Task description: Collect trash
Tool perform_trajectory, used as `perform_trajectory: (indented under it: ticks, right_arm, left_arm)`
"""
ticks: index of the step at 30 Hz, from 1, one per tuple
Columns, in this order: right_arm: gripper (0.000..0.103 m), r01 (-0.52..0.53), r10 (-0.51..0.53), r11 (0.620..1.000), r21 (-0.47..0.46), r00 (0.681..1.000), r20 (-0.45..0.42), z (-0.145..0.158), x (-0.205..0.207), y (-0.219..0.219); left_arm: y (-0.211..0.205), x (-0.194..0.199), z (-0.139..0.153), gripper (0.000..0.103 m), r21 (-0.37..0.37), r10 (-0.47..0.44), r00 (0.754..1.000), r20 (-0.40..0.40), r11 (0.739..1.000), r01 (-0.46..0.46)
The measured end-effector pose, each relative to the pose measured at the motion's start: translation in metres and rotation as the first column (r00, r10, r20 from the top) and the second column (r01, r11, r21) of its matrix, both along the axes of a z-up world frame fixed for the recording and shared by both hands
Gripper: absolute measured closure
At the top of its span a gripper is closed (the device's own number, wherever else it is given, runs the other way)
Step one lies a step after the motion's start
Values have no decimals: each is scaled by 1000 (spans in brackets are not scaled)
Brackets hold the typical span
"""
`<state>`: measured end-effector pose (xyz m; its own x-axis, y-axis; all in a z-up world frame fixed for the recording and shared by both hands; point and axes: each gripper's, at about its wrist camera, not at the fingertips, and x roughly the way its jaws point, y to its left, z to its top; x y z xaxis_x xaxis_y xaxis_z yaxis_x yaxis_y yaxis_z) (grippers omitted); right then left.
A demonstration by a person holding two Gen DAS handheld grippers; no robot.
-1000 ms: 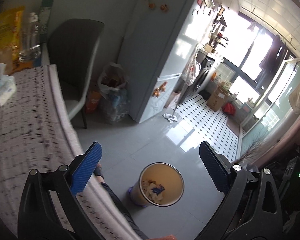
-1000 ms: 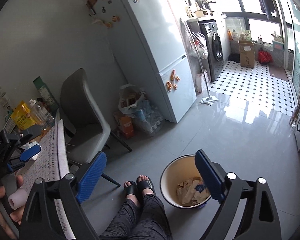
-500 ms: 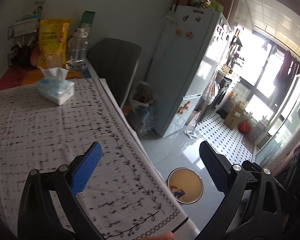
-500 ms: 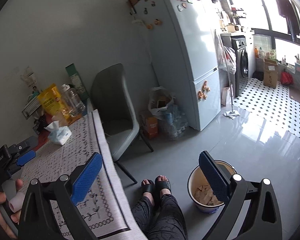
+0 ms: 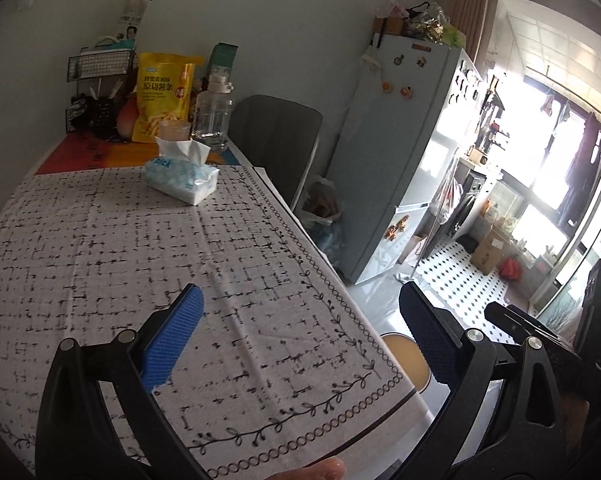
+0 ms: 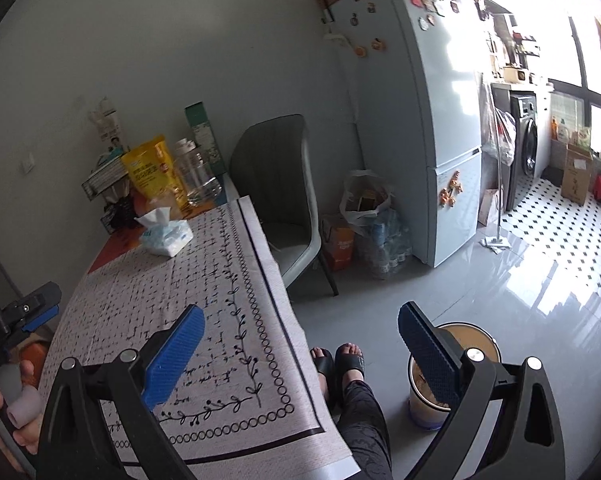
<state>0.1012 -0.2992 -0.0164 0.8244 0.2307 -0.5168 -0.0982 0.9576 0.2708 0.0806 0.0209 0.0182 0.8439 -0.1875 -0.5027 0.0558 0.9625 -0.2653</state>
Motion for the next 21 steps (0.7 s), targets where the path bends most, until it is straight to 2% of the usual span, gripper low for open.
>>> perform_trajectory:
  ticks: [10,16,21]
  right_arm:
    - [8,-65,65,998,-5,998,-14,-7,-15,19]
    - [8,-85,85,996,-18,996,0,-5,-21,24]
    - [8,-89,89,996,-22,996,3,-5,-22,23]
  left_arm:
    - [26,-27,-6,6,38,93,996,9,995,-93]
    - [29,-30,-6,6,48,102,995,20,994,-103]
    - [26,-28,-4,6,26,91,996,19,995,-92]
